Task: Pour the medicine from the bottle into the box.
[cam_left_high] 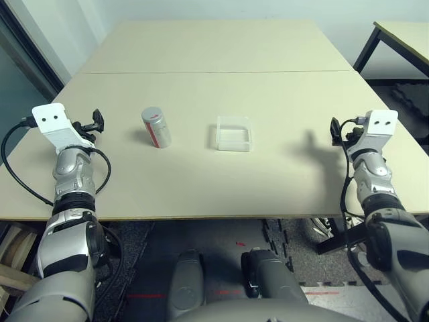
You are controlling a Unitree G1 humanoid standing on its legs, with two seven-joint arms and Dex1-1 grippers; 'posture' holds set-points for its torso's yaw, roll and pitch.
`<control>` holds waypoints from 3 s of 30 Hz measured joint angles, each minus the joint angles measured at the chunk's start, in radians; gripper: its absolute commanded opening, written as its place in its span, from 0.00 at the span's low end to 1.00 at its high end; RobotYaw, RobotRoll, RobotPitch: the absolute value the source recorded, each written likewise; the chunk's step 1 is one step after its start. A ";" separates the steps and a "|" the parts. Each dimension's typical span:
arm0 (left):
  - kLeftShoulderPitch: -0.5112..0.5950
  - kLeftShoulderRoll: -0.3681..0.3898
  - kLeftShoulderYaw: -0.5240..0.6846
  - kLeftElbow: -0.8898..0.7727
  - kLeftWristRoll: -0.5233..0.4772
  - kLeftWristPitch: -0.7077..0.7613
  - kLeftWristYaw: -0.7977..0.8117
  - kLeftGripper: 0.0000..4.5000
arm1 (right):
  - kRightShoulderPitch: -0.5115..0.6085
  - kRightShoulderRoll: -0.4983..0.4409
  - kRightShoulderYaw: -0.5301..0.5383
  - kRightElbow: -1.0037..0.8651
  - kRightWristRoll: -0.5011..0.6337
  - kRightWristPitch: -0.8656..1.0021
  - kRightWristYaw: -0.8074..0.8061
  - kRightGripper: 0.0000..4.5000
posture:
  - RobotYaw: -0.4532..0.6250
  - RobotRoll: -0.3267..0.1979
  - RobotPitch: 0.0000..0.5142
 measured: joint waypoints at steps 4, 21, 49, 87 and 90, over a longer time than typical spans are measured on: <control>-0.012 0.000 -0.006 0.026 0.000 0.000 -0.009 0.99 | 0.001 0.001 0.000 -0.006 0.001 0.000 0.001 1.00 | 0.38 0.62 0.11; 0.014 0.136 -0.083 0.026 -0.018 0.043 -0.609 0.99 | 0.048 -0.044 0.036 -0.302 0.092 0.161 0.419 1.00 | 0.37 0.62 0.13; 0.112 0.111 -0.158 -0.105 -0.058 0.061 -1.066 0.99 | 0.019 -0.118 0.199 -0.579 0.155 0.508 0.900 1.00 | 0.35 0.62 0.14; -0.076 -0.064 -0.165 0.153 0.002 -0.132 -0.761 0.91 | 0.080 -0.104 0.201 -0.678 0.155 0.571 0.891 1.00 | 0.27 0.62 0.15; -0.108 -0.080 -0.163 0.181 0.000 -0.103 -0.773 0.70 | 0.093 -0.098 0.201 -0.704 0.159 0.583 0.881 1.00 | 0.26 0.62 0.15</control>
